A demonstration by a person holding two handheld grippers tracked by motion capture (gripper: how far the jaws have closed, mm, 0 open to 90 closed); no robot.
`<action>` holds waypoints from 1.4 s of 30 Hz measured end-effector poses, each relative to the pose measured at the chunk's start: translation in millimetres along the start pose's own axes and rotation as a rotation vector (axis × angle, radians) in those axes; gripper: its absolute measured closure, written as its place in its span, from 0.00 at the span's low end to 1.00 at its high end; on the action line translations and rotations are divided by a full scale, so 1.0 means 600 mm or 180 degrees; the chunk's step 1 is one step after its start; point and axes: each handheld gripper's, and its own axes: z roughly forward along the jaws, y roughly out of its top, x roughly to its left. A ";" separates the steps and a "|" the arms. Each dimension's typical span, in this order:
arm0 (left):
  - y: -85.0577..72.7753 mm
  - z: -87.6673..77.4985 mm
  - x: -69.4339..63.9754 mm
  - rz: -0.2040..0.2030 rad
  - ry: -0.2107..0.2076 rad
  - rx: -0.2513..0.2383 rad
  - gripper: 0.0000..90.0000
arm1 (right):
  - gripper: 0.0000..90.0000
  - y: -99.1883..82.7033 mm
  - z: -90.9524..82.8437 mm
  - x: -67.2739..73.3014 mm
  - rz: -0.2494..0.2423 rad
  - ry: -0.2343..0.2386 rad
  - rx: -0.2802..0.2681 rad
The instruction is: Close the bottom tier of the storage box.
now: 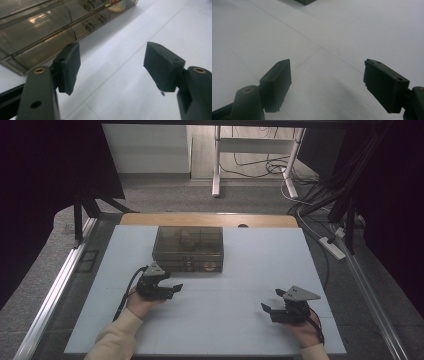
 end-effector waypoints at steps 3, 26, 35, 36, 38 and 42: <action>-0.013 -0.014 -0.008 0.0045 0.0051 -0.0027 0.32 | 0.25 0.000 -0.002 -0.001 -0.0008 -0.0002 -0.0006; -0.100 -0.082 -0.018 -0.0093 0.0092 -0.0083 0.28 | 0.25 0.000 -0.002 -0.006 -0.0011 -0.0011 -0.0004; -0.114 -0.096 -0.015 -0.0148 0.0083 -0.0109 0.28 | 0.25 0.000 0.000 -0.005 -0.0024 -0.0010 0.0011; -0.114 -0.096 -0.015 -0.0151 0.0085 -0.0109 0.28 | 0.25 0.000 0.000 -0.006 -0.0028 -0.0007 0.0015; -0.114 -0.096 -0.014 -0.0155 0.0082 -0.0113 0.28 | 0.25 0.000 0.000 -0.006 -0.0035 -0.0010 0.0019; -0.114 -0.095 -0.015 -0.0147 0.0081 -0.0113 0.28 | 0.25 0.000 0.000 -0.005 -0.0035 -0.0005 0.0022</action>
